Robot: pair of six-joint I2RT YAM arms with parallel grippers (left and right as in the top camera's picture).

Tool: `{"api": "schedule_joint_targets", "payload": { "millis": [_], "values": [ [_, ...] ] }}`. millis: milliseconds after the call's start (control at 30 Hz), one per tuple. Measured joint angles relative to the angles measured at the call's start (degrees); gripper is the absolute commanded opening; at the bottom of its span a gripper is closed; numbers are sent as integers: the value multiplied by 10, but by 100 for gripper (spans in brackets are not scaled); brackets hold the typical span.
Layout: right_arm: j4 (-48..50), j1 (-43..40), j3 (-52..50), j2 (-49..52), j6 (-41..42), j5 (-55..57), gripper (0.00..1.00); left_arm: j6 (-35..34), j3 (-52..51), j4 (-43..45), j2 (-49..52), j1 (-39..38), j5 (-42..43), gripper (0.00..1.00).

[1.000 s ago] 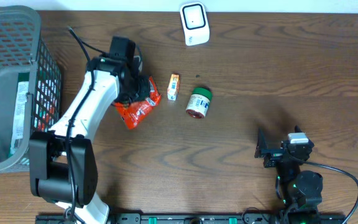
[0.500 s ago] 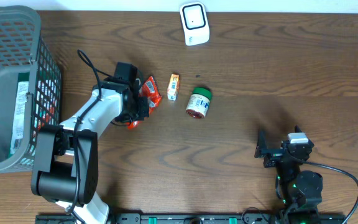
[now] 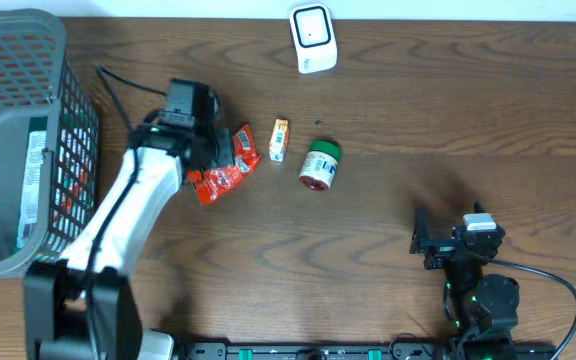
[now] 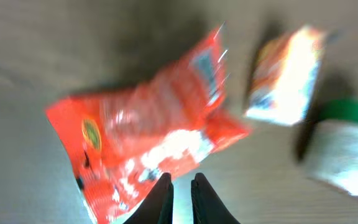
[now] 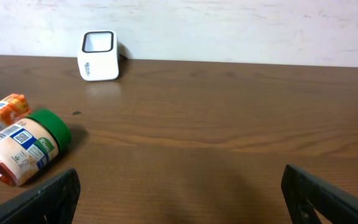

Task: Scan the item barcode
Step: 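Carry the red bag with the left gripper toward the scanner area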

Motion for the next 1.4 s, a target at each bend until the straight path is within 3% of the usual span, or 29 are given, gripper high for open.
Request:
{"api": "schedule_joint_targets", "payload": {
  "millis": [333, 733, 767, 867, 967, 1100, 1133, 1200, 1267, 1400],
  "values": [
    [0, 0, 0, 0, 0, 0, 99, -2, 4, 61, 76, -15, -2, 13],
    [0, 0, 0, 0, 0, 0, 99, -2, 5, 70, 156, -39, -25, 17],
    [0, 0, 0, 0, 0, 0, 99, -2, 5, 71, 156, -39, -26, 27],
    [0, 0, 0, 0, 0, 0, 99, -4, 5, 71, 153, -41, -30, 40],
    [0, 0, 0, 0, 0, 0, 99, 1, 5, 66, 134, -41, -36, 60],
    [0, 0, 0, 0, 0, 0, 99, -4, 5, 66, 83, -40, -41, 68],
    [0, 0, 0, 0, 0, 0, 99, -4, 5, 66, 70, -40, -42, 64],
    [0, 0, 0, 0, 0, 0, 99, -7, 5, 65, 55, -40, -43, 30],
    [0, 0, 0, 0, 0, 0, 99, -7, 5, 65, 55, -41, -43, 12],
    [0, 0, 0, 0, 0, 0, 99, -7, 5, 65, 77, -45, -39, 9]
  ]
}}
